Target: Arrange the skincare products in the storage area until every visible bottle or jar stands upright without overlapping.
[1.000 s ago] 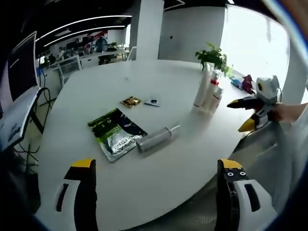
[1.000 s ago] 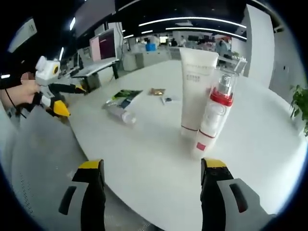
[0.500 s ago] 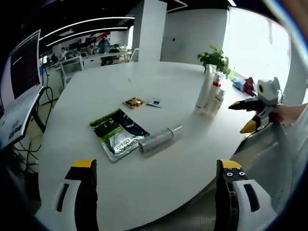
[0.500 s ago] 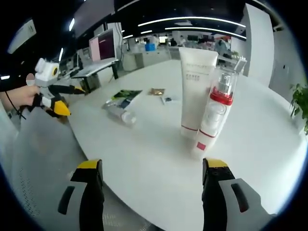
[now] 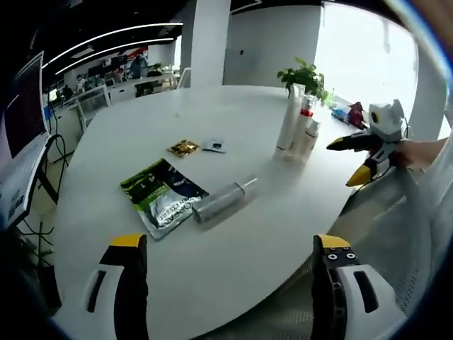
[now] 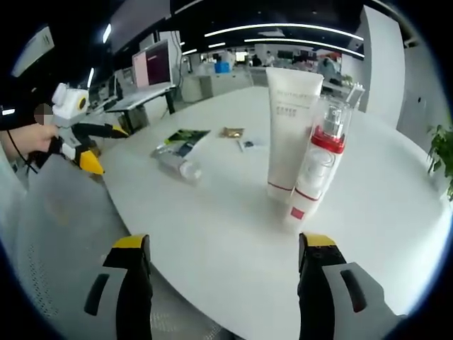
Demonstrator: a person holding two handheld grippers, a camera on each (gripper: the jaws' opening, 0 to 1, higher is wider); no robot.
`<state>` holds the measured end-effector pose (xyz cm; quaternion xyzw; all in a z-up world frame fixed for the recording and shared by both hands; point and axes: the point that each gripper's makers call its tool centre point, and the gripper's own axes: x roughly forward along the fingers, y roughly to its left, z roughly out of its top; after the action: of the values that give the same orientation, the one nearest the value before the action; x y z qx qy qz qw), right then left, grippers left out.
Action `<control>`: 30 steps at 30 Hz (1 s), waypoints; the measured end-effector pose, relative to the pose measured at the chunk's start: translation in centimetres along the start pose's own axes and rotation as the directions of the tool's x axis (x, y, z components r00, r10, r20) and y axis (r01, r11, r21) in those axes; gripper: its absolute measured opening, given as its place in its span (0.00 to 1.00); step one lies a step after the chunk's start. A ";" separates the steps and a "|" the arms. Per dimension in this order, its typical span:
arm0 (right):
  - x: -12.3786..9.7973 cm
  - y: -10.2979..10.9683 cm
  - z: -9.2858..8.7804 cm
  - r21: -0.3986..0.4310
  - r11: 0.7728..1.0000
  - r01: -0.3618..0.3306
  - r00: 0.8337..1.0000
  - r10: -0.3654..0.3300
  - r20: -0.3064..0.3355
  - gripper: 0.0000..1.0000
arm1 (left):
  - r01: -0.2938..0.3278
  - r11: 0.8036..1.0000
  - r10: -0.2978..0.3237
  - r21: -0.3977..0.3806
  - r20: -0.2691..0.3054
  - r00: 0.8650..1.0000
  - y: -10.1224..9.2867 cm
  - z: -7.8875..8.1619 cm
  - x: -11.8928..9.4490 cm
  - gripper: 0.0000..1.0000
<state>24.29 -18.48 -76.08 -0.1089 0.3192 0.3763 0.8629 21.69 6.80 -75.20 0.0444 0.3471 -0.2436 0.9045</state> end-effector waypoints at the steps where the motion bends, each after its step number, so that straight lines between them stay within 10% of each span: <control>1: 0.0 0.0 0.0 0.000 1.000 -0.002 1.000 0.002 0.000 0.85 | 0.003 1.000 -0.003 0.008 -0.009 1.000 0.0 -0.1 0.1 0.89; 30: 0.1 -1.0 -0.4 -0.006 0.999 0.038 0.999 -0.038 -0.018 0.83 | 0.114 0.944 -0.057 0.311 -0.186 0.981 0.3 1.2 6.0 0.61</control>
<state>24.89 -19.31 -76.46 -0.1206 0.3240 0.3598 0.8666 26.42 4.26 -78.25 0.1964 0.3826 -0.3309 0.8400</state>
